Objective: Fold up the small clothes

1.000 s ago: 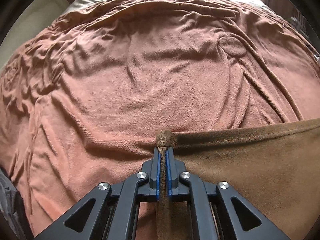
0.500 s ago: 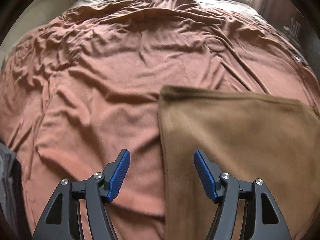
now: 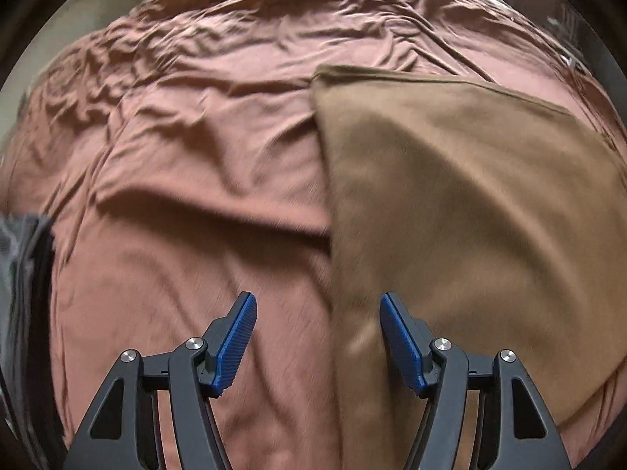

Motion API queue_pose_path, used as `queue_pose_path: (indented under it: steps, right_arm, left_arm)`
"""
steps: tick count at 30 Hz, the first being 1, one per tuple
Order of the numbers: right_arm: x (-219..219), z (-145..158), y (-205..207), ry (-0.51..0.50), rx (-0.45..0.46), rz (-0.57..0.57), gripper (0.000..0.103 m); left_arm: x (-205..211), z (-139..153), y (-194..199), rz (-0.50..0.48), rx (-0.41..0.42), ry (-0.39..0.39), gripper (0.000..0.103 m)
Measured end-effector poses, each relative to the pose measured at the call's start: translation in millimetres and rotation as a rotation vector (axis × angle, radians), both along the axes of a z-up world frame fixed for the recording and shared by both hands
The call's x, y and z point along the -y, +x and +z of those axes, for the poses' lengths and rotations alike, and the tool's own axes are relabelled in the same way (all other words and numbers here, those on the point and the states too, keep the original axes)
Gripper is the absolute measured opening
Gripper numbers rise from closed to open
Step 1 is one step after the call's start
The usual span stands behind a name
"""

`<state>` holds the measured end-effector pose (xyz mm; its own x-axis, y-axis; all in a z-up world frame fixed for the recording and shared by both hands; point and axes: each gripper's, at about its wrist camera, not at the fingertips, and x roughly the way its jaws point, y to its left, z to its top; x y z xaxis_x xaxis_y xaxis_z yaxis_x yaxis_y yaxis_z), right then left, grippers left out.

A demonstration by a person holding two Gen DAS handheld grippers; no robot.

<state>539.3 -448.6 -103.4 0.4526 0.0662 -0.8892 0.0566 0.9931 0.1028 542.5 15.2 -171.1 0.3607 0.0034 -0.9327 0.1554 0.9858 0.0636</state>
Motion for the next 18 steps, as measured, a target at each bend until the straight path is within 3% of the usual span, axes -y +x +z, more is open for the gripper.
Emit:
queue_pose_path:
  steps: [9, 18]
  right_arm:
    - [0.4, 21.3, -75.8, 0.143, 0.067, -0.028, 0.062]
    - [13.5, -1.8, -139.4, 0.34, 0.1, -0.155, 0.062]
  left_arm:
    - [-25.0, 21.8, -53.1, 0.085, 0.042, -0.139, 0.068]
    - [-41.5, 23.4, -99.7, 0.219, 0.074, -0.298, 0.068]
